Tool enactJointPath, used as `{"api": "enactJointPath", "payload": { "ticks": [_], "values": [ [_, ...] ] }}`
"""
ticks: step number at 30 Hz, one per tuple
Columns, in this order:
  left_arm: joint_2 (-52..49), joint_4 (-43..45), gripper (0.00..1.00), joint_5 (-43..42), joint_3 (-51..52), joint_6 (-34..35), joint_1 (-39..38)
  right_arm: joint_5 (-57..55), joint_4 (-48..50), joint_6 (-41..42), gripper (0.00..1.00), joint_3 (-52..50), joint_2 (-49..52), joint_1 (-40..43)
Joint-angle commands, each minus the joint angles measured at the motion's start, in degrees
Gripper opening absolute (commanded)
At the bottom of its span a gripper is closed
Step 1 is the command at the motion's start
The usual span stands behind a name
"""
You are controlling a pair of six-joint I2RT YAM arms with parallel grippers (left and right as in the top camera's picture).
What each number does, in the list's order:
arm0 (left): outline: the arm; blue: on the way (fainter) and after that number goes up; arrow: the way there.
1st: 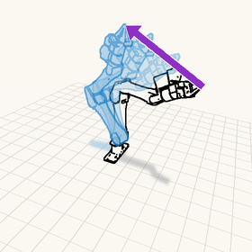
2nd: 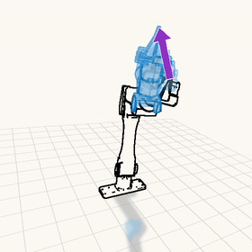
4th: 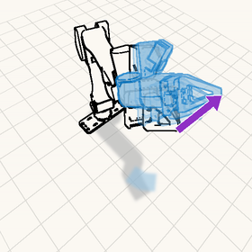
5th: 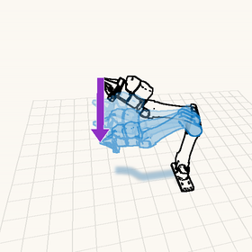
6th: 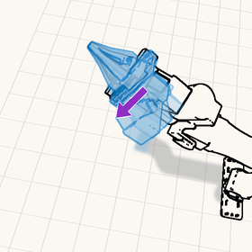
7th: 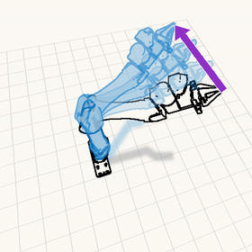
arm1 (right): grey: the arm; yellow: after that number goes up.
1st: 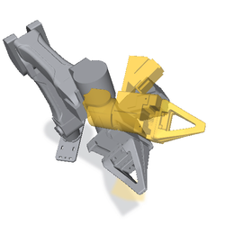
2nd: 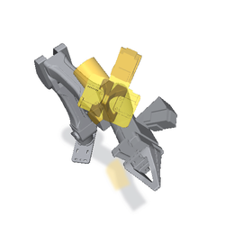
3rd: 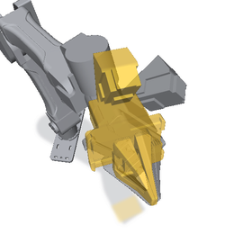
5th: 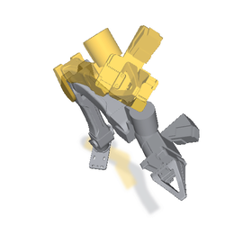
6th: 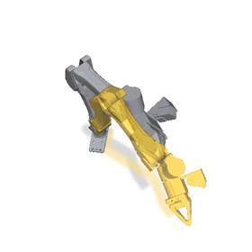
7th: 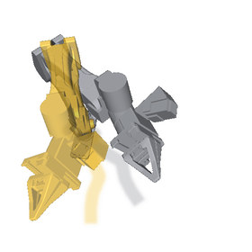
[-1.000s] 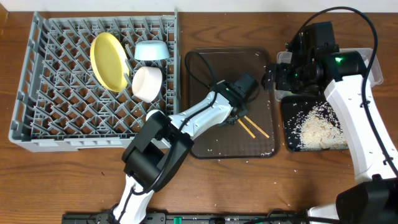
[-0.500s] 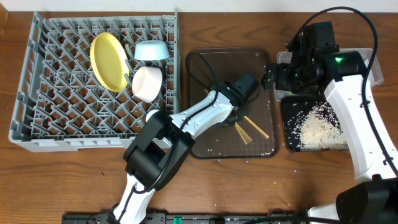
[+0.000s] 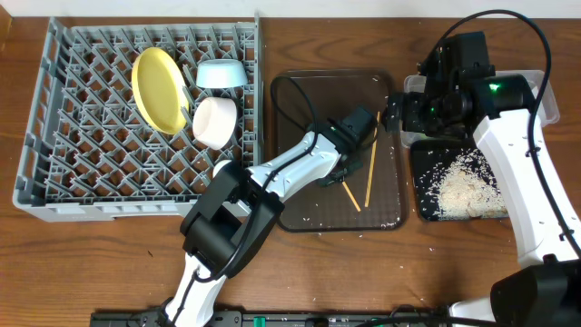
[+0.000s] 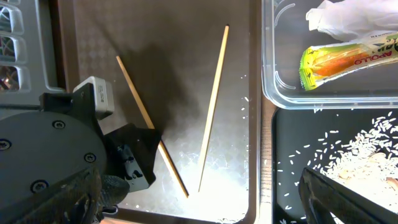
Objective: Sort waste into correct bins and load items into the dishwasher
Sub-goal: 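Grasp one wooden chopstick with the left gripper, then carry the chopstick left and drop it into the dish rack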
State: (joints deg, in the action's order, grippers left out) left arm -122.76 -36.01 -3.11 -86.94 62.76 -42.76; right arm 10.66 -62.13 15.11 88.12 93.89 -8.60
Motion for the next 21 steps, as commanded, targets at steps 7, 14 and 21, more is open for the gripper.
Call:
{"api": "enactJointPath", "payload": {
  "ticks": [7, 14, 21],
  "values": [
    [1.14, -1.92, 0.07, -0.33, 0.83, -6.36, 1.57, -0.13, -0.04, 0.70, 0.99, 0.70, -0.76, -0.09],
    [1.79, -4.28, 0.08, -0.31, 0.83, -6.43, 3.06, -0.13, -0.04, 0.70, 0.99, 0.70, -0.76, -0.09],
    [4.96, -5.33, 0.07, -0.26, 0.83, -11.26, 6.45, -0.13, -0.04, 0.68, 0.99, 0.70, -0.76, -0.09]
  ]
}}
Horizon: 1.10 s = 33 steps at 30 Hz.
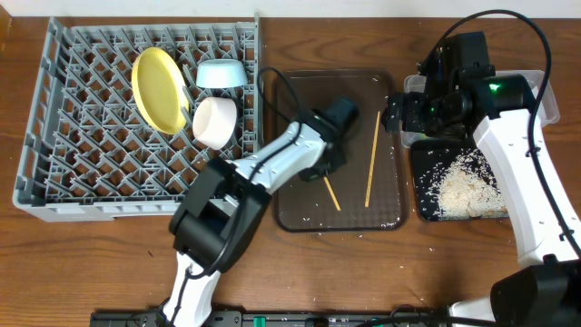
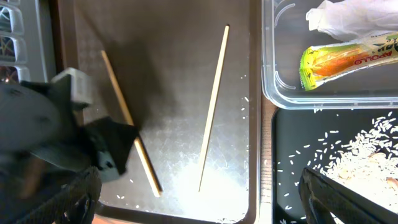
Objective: Sort waste into correct bins and load items into the dishwasher
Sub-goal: 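Carry the chopstick left and drop it into the dish rack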
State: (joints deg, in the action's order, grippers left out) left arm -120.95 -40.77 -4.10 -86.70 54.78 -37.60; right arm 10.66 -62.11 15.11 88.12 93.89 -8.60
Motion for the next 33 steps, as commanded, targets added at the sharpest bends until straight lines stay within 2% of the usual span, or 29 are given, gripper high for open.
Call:
{"api": "enactJointPath", "payload": {
  "ticks": [1, 7, 12, 18, 25, 33],
  "values": [
    [3.43, -0.61, 0.07, 0.90, 0.59, -3.85, 1.53, -0.50, 0.24, 0.48, 0.99, 0.70, -0.76, -0.09],
    [3.54, -1.86, 0.07, 2.60, 0.57, -4.26, 2.03, 0.26, 1.01, 2.23, 0.99, 0.70, -0.76, -0.09],
    [4.79, -2.36, 0.08, 3.72, -0.15, -8.15, 2.99, -3.80, 1.77, 2.05, 0.99, 0.70, -0.79, 0.24],
    [10.60, -3.37, 0.07, 3.72, -0.98, -16.74, 5.64, -18.10, -1.97, 10.64, 0.99, 0.70, -0.79, 2.75],
    [19.19, -3.69, 0.08, 4.00, -0.98, -31.12, 7.32, -19.67, -3.30, 11.30, 0.99, 0.70, -0.76, 8.79],
    [24.81, -9.94, 0.08, 13.86, -0.98, -37.90, 7.45, -18.91, -3.52, 12.76, 0.99, 0.70, -0.76, 15.50]
  ]
}}
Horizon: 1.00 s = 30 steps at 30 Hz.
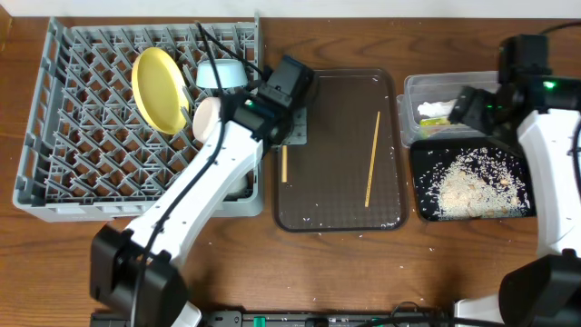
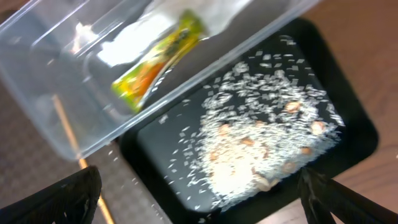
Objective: Sort waste into correct bins and load items into the dishwasher
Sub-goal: 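Carry the chopstick left and drop it into the dish rack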
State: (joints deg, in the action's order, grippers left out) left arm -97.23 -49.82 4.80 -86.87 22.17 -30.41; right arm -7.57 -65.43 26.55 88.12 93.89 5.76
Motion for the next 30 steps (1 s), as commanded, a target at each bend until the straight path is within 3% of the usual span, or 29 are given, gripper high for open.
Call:
{"api": "enactJointPath", "payload": {
  "ticks": [1, 9, 20, 30],
  "values": [
    [1.16, -1.20, 0.08, 5.38, -0.81, -6.12, 0.26, -0.70, -0.17, 1.33, 0.99, 0.70, -0.76, 1.38],
    [1.11, -1.97, 0.08, 5.38, -0.81, -11.89, 1.92, -0.76, -0.17, 1.29, 0.99, 0.70, -0.76, 1.46],
    [1.01, -1.29, 0.08, 5.35, -0.55, -12.07, 7.32, -0.74, -0.17, 1.29, 0.99, 0.70, -0.76, 1.46],
    [0.02, 6.12, 0.08, 5.38, 0.79, -12.13, 8.55, -0.76, -0.17, 1.29, 0.99, 0.70, -0.76, 1.44]
  ]
}}
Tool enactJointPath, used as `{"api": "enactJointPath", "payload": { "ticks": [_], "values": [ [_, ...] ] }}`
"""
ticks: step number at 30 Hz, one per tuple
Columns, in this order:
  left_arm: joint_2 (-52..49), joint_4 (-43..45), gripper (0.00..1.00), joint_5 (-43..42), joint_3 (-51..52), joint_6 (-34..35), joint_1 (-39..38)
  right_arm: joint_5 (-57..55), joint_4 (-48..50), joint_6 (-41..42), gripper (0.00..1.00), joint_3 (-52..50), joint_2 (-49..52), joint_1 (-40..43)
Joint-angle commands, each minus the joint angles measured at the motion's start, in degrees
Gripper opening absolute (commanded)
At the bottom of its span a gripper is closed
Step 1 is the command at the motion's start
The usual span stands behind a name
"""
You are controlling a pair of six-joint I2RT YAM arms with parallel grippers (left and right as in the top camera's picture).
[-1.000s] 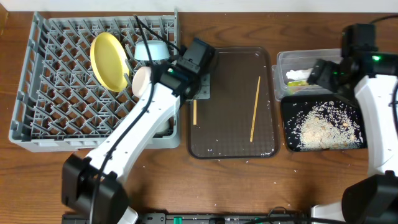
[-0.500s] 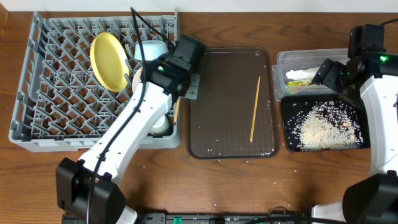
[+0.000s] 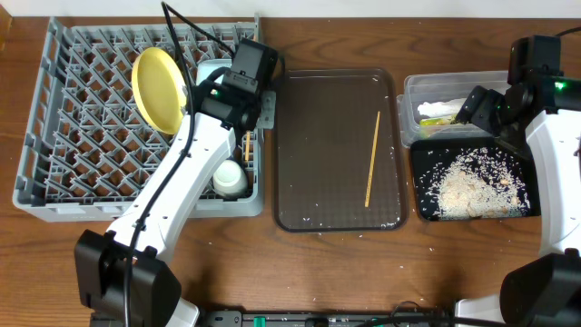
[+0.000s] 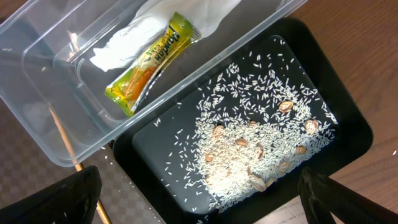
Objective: Sort waste into correct bins and load items into the dishwasher
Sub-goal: 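Carry the chopstick left and drop it into the dish rack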
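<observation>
My left gripper [image 3: 248,125] hangs over the right edge of the grey dish rack [image 3: 54,182], shut on a wooden chopstick [image 3: 247,145] that sticks out toward the near side. A second chopstick [image 3: 372,159] lies on the brown tray [image 3: 309,109], and its end [image 4: 62,137] shows in the right wrist view. My right gripper [image 3: 486,104] is open over the bins with nothing in it. In its own view the right gripper [image 4: 199,205] spreads above the black bin of rice [image 4: 249,143].
A yellow plate [image 3: 154,86] stands in the rack, and a white cup [image 3: 227,177] shows beside my left arm. The clear bin [image 4: 37,93] holds a green-orange wrapper [image 4: 149,62] and white paper. The black rice bin [image 3: 467,182] sits in front of it.
My left gripper has moved with the chopstick from the tray's left edge to over the rack's right edge. The right gripper stays open over the bins, only slightly shifted.
My left gripper was at one of two chopsticks in the tray's middle, the right arm hovering by the tray. It then held that chopstick further left. Then it was at the tray's left edge, the right arm over the bins. Now the chopstick is over the rack.
</observation>
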State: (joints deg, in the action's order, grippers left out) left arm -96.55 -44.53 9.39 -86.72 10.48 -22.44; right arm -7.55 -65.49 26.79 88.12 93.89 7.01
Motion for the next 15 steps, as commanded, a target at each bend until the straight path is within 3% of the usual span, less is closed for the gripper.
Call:
{"api": "enactJointPath", "payload": {
  "ticks": [1, 11, 15],
  "values": [
    [-1.20, 1.42, 0.08, 1.05, 0.63, -0.57, 0.63, -0.79, -0.11, 1.05, 0.99, 0.70, -0.76, 0.20],
    [-5.44, 2.45, 0.09, 6.80, 0.63, -0.59, 0.68, -0.79, -0.11, 1.05, 0.99, 0.70, -0.79, 0.22],
    [-6.01, 2.45, 0.38, 6.80, 0.63, -0.59, 0.68, -0.79, -0.11, 1.05, 0.99, 0.70, -0.76, 0.20]
  ]
}}
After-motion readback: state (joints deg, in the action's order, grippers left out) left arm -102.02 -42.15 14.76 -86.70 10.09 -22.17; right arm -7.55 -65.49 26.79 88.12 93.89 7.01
